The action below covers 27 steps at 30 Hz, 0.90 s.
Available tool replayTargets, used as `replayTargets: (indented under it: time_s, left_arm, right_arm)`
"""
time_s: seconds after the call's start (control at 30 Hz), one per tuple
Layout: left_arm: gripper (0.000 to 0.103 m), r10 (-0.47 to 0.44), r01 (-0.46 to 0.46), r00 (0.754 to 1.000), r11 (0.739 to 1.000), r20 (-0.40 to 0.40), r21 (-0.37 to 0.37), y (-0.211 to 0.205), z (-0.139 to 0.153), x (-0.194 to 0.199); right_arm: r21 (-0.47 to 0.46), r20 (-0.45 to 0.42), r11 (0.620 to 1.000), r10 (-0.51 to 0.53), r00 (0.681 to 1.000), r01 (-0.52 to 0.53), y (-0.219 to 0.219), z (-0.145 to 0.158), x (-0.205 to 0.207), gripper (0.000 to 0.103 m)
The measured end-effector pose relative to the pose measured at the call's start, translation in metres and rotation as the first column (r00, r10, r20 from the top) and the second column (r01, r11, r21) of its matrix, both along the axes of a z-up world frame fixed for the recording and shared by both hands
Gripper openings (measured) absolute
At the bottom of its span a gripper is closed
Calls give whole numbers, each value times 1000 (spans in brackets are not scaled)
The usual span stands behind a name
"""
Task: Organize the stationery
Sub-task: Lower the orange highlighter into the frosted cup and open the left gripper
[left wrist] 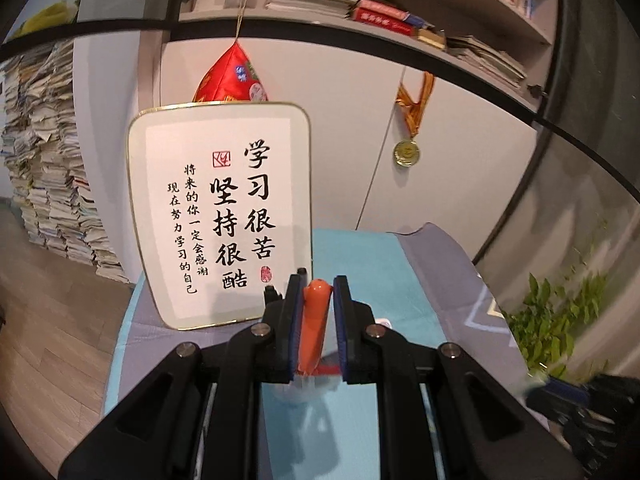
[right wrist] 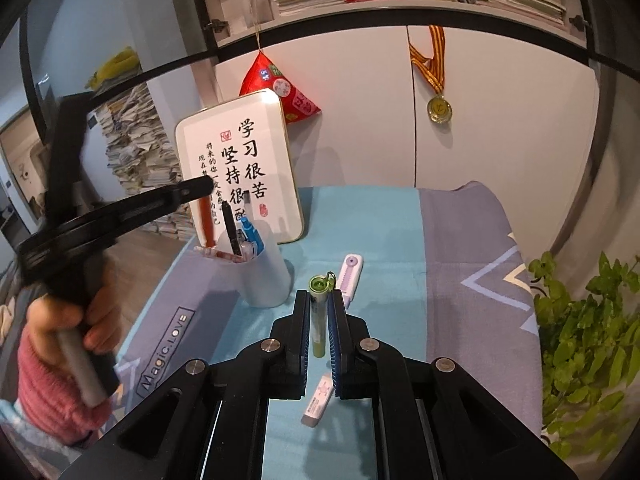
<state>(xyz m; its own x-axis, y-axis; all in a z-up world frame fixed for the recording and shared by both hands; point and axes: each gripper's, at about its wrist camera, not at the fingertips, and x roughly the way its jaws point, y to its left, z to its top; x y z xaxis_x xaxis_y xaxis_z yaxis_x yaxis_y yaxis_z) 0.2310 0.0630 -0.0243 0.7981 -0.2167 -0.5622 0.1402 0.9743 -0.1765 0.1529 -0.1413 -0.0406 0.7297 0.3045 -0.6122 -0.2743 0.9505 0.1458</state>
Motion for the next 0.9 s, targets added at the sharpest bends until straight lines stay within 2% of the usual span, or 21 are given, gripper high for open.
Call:
replayTargets:
  time_s: [0.27, 0.63, 0.9]
  left_arm:
    - [13, 48, -50, 998, 998, -47, -24, 6, -28, 24]
    - [13, 35, -36, 998, 999, -57, -16, 3, -38, 26]
    - [13, 42, -43, 998, 999, -42, -29, 13, -30, 7]
  right_arm:
    - [9, 7, 1000, 8, 1000, -8, 2, 3, -3, 9]
    - [24, -10, 1000, 7, 1000, -7, 2, -1, -2, 9]
    - [36, 1, 999, 21, 1000, -21, 6, 4, -5, 9]
